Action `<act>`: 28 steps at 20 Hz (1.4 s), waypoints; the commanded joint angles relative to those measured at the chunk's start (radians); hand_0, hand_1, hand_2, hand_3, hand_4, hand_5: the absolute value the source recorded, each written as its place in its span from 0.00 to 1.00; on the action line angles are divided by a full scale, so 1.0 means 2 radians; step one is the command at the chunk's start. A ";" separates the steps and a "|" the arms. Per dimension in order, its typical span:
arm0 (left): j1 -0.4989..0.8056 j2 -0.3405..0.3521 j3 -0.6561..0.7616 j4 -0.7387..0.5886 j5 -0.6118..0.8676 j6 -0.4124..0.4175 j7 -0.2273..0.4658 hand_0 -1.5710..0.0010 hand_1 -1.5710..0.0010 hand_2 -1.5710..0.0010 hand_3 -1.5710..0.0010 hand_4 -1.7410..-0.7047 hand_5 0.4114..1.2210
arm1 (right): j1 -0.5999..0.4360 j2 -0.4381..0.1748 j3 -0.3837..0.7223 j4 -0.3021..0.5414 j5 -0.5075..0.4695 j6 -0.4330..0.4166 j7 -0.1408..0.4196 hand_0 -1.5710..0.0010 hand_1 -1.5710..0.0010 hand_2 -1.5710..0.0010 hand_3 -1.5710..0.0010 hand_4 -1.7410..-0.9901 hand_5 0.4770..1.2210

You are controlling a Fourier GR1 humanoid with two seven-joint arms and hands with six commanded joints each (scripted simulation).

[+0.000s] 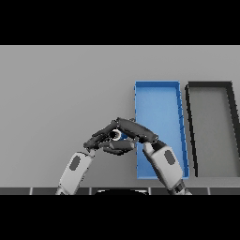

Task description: Pick up the blue pipe and place it into the blue bin.

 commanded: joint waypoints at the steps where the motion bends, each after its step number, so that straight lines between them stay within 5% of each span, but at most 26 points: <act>1: 0.000 0.001 0.001 0.000 0.001 -0.001 0.006 0.98 0.98 0.98 0.99 0.74 0.15 | -0.002 0.007 -0.002 -0.006 -0.012 -0.001 0.005 0.00 0.00 0.00 0.00 0.33 1.00; 7: -0.002 0.002 -0.003 0.004 -0.005 0.006 0.006 1.00 1.00 1.00 1.00 0.74 0.09 | -0.088 0.018 -0.079 -0.021 -0.124 -0.042 0.124 0.00 0.00 0.00 0.00 0.33 1.00; 11: 0.006 0.005 -0.006 -0.001 -0.007 0.004 0.005 1.00 1.00 1.00 1.00 0.76 0.08 | -0.187 -0.025 -0.125 0.007 -0.197 -0.108 0.122 0.00 0.00 0.00 0.00 0.33 1.00; 15: 0.009 0.013 -0.005 -0.021 -0.004 0.002 0.004 1.00 1.00 1.00 1.00 0.77 0.07 | -0.254 -0.066 -0.190 0.051 -0.174 -0.148 0.109 0.00 0.00 0.00 0.00 0.32 1.00; 19: 0.027 0.021 -0.007 -0.028 -0.008 0.003 0.000 1.00 1.00 1.00 1.00 0.76 0.07 | -0.245 -0.096 -0.225 0.087 -0.126 -0.142 0.092 0.00 0.00 0.00 0.00 0.32 1.00; 28: 0.013 0.016 -0.001 -0.016 -0.010 0.011 0.001 1.00 1.00 1.00 1.00 0.77 0.06 | -0.134 -0.126 -0.252 0.114 -0.052 -0.144 0.126 0.00 0.00 0.00 0.00 0.32 1.00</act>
